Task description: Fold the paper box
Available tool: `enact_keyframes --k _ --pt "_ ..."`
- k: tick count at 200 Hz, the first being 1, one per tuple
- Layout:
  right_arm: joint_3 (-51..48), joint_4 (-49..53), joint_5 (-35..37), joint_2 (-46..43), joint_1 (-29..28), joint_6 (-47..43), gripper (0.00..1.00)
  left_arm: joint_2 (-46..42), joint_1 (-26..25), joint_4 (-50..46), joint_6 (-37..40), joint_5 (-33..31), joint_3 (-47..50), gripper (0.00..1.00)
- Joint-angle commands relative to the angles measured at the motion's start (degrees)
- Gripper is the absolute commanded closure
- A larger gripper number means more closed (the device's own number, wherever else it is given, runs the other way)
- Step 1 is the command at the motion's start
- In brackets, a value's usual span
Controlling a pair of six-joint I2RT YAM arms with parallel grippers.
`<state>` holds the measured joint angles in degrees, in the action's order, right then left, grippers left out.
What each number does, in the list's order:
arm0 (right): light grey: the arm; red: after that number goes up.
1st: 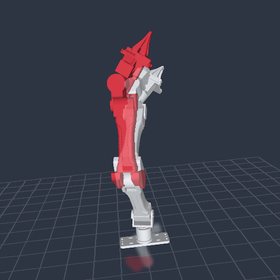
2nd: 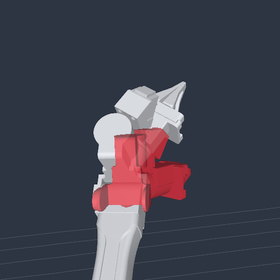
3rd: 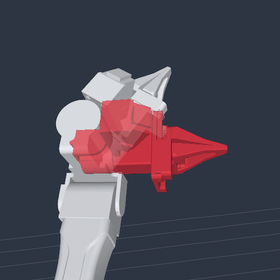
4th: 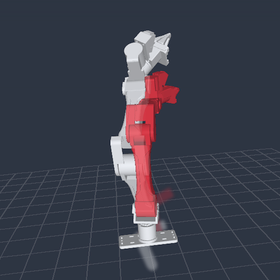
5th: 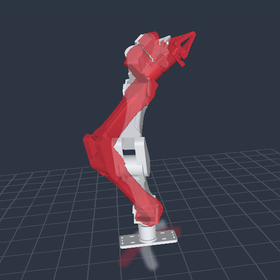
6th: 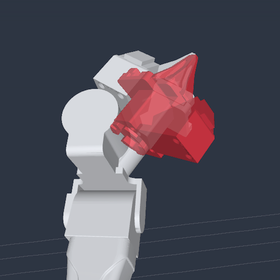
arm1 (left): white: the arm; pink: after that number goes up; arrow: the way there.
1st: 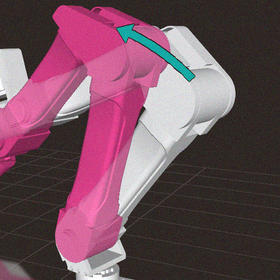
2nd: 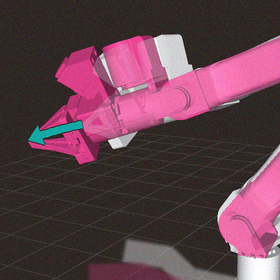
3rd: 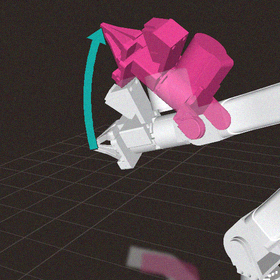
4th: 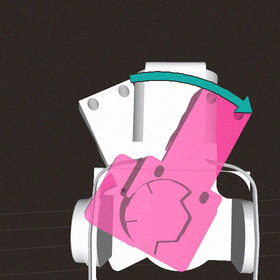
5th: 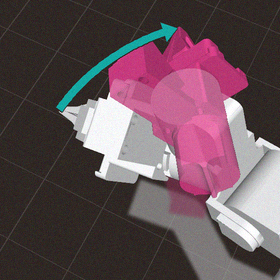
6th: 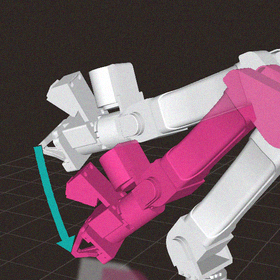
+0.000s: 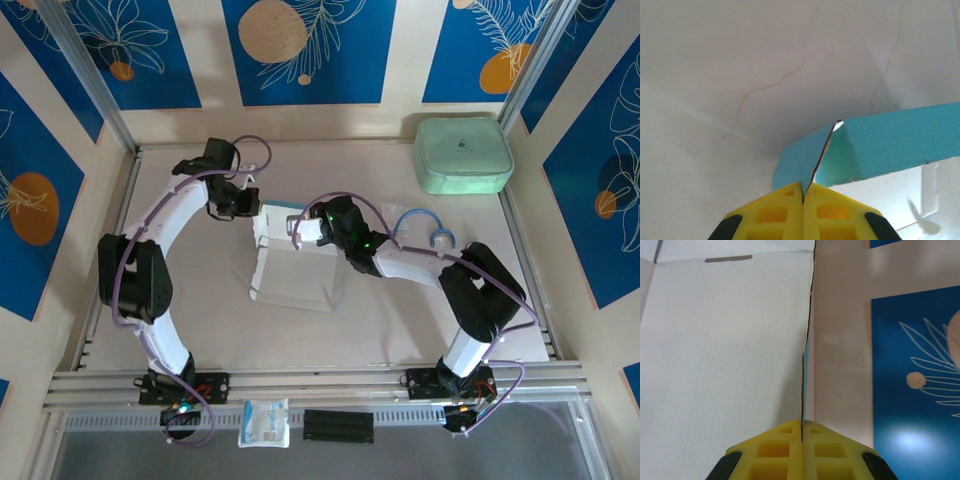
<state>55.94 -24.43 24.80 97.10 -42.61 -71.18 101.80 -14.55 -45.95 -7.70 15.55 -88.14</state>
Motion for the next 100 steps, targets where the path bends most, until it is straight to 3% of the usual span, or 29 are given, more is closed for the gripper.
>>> enact_keyframes --k 1,21,57,100 --pt "2.8 -7.6 4.0 2.0 -0.3 -1.9 0.97 -3.6 -1.3 5.1 -5.6 -3.4 1.2 0.95" --pt "4.4 -7.8 5.6 3.3 -0.8 -0.9 0.97 -4.6 -1.6 7.8 -8.0 -6.2 2.8 0.95" --pt "3.7 -13.9 9.3 7.1 -1.7 0.1 0.96 -7.3 -2.8 18.2 -15.7 -5.3 11.6 0.95" --pt "1.2 -20.1 10.2 11.3 -1.9 -1.0 0.96 -7.5 -4.4 23.9 -21.7 -6.5 16.8 0.94"
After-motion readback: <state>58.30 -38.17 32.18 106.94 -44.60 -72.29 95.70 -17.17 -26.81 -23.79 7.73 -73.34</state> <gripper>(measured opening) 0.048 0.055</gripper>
